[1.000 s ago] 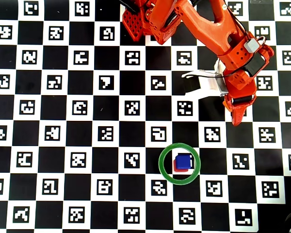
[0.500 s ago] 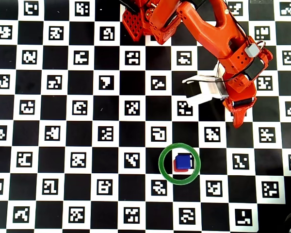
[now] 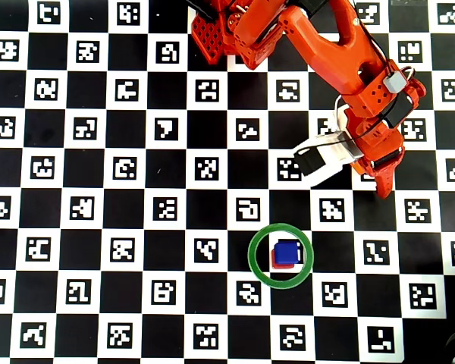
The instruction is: Grab the red cube then put it in the green circle then put the blue cube on top and finally the orange cube on top
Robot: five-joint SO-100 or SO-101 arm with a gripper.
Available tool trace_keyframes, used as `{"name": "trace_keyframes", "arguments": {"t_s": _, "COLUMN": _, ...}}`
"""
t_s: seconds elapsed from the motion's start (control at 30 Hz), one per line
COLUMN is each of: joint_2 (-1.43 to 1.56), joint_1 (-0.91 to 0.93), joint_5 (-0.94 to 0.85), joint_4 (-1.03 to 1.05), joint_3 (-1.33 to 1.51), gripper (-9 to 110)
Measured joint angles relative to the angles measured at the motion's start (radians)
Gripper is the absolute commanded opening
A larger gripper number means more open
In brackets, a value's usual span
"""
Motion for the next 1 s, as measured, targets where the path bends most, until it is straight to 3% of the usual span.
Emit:
{"name": "trace_keyframes", "arguments": {"t_s": 0.33, "joint_2": 0.000, "joint_1": 0.000, "joint_5": -0.041, "joint_4": 0.002, "joint_3": -0.035, "gripper": 44}}
{"name": "trace_keyframes", "arguments": {"t_s": 0.73, "joint_2": -0.002, "joint_1": 0.000, "joint_5": -0.044, "joint_4": 0.002, "joint_3": -0.037, "gripper": 9}}
{"name": "trace_keyframes", "arguments": {"t_s": 1.0, "joint_2": -0.002, "joint_1": 0.000, "joint_5": -0.028, "joint_4": 0.002, "joint_3": -0.037, "gripper": 5}}
